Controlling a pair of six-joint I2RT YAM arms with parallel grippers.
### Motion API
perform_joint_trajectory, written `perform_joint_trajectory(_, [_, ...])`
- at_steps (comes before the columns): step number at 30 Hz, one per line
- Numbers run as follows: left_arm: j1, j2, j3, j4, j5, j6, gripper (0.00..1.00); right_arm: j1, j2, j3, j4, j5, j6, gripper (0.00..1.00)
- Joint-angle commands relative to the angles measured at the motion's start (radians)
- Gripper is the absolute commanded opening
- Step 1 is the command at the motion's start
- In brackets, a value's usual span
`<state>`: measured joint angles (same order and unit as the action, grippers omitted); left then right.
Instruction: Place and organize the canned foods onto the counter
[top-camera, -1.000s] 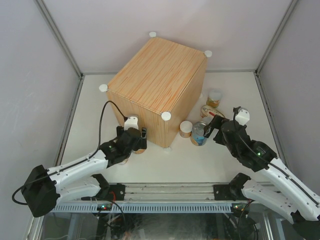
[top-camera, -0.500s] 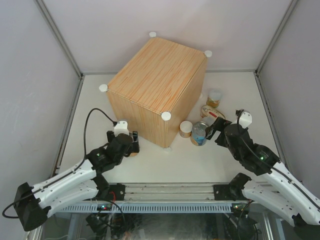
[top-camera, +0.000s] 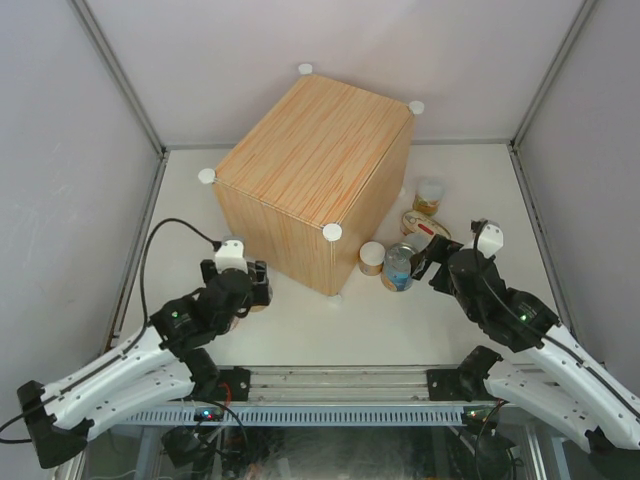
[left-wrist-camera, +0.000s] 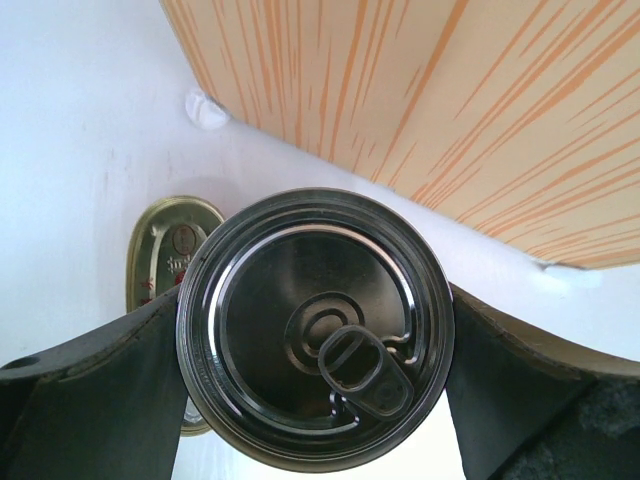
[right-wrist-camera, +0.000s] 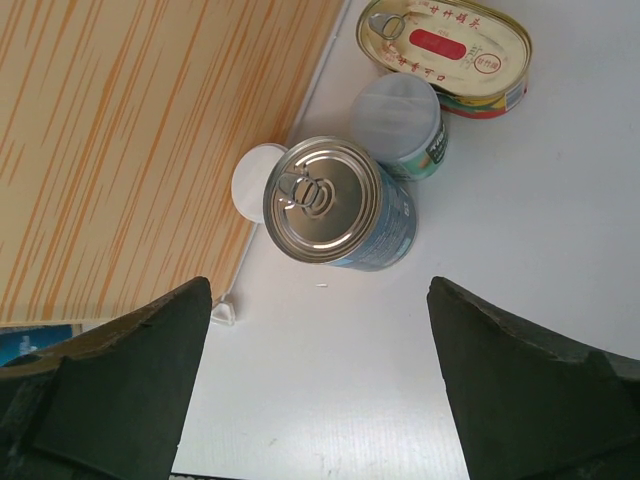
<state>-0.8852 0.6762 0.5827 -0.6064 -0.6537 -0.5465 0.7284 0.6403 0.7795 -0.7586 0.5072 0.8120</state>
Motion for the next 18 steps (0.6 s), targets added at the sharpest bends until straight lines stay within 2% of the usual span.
perform_joint_trajectory(1, [-0.014,-0.088,0.177,0.042,-0.110,0.020,0.00,0.017,-0.007,-0.004,0.039,0.028,0.012,0.88])
perform_joint_trajectory(18, [-0.026,-0.100,0.461,-0.081,-0.133,0.117,0.00,0.069,0.029,-0.016,0.075,0.089,0.017,0.86])
